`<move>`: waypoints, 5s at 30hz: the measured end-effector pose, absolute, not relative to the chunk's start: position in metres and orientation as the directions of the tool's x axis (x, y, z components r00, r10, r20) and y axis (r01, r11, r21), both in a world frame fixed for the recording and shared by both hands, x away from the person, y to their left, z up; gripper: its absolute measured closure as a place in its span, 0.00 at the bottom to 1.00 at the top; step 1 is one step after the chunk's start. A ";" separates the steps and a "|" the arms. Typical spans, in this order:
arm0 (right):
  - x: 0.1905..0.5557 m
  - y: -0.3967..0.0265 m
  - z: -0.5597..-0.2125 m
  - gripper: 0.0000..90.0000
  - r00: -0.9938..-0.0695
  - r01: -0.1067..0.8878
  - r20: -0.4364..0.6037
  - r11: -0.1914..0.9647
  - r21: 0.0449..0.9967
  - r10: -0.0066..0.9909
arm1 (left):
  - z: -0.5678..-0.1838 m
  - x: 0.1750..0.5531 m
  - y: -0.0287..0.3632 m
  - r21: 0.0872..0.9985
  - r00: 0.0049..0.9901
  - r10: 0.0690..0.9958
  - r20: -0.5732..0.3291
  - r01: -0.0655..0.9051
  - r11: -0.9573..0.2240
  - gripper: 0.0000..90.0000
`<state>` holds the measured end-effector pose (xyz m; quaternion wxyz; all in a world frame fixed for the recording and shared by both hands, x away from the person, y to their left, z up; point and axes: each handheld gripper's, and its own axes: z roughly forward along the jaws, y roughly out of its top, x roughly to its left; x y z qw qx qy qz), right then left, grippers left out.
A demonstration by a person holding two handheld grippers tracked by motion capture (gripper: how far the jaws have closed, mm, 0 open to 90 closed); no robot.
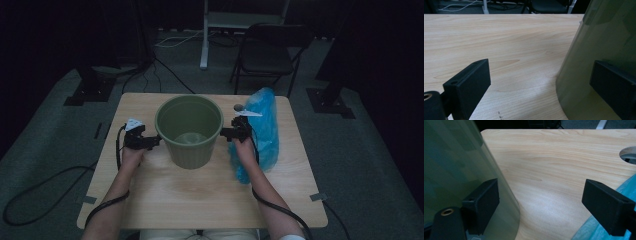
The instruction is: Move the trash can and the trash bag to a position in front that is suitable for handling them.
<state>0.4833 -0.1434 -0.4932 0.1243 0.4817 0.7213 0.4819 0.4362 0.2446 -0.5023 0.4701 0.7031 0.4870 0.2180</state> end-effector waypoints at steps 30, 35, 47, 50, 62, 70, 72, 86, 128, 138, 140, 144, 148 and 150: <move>0.389 -0.168 -0.494 0.16 -0.547 0.591 0.307 0.100 0.800 0.779 | -0.498 0.375 0.232 0.868 0.547 0.831 -0.102 0.457 -0.194 0.04; 0.376 -0.170 -0.494 0.16 -0.556 0.596 0.318 0.102 0.796 0.768 | -0.498 0.368 0.231 0.864 0.559 0.822 -0.109 0.463 -0.200 0.04; 0.348 -0.176 -0.494 0.17 -0.562 0.597 0.314 0.113 0.794 0.765 | -0.497 0.344 0.228 0.858 0.589 0.800 -0.113 0.464 -0.220 0.04; 0.341 -0.176 -0.495 0.17 -0.569 0.600 0.324 0.112 0.792 0.756 | -0.497 0.337 0.230 0.856 0.592 0.798 -0.111 0.465 -0.226 0.04; 0.318 -0.177 -0.497 0.17 -0.590 0.612 0.354 0.115 0.782 0.725 | -0.495 0.322 0.232 0.853 0.613 0.784 -0.097 0.457 -0.252 0.04; 0.321 -0.181 -0.487 0.15 -0.604 0.593 0.357 0.102 0.799 0.713 | -0.498 0.322 0.231 0.861 0.623 0.775 -0.106 0.448 -0.242 0.04; 0.322 -0.182 -0.484 0.14 -0.606 0.585 0.353 0.099 0.805 0.713 | -0.499 0.322 0.231 0.858 0.625 0.773 -0.107 0.451 -0.246 0.04; 0.389 -0.252 -0.469 0.15 -0.477 0.564 0.296 0.031 0.825 0.828 | -0.519 0.304 0.252 0.846 0.560 0.820 -0.119 0.489 -0.211 0.04; 0.416 -0.277 -0.532 1.00 -0.257 0.663 0.186 0.033 0.748 0.948 | -0.536 0.268 0.301 0.851 0.491 0.859 -0.140 0.504 -0.149 0.04; 0.416 -0.260 -0.540 1.00 -0.160 0.676 0.228 -0.062 0.734 0.960 | -0.535 0.267 0.300 0.851 0.497 0.858 -0.127 0.499 -0.164 0.04; 0.406 -0.256 -0.542 1.00 -0.180 0.683 0.209 -0.031 0.730 0.961 | -0.535 0.267 0.300 0.851 0.496 0.860 -0.123 0.499 -0.166 0.04; 0.378 -0.250 -0.545 1.00 -0.244 0.696 0.207 0.023 0.717 0.947 | -0.535 0.266 0.301 0.849 0.501 0.858 -0.113 0.497 -0.178 0.04; 0.354 -0.252 -0.540 1.00 -0.284 0.697 0.237 0.030 0.716 0.929 | -0.534 0.265 0.301 0.853 0.498 0.861 -0.105 0.490 -0.179 0.04; 0.341 -0.252 -0.537 1.00 -0.302 0.690 0.229 0.047 0.723 0.925 | -0.533 0.265 0.302 0.854 0.497 0.861 -0.103 0.489 -0.180 0.04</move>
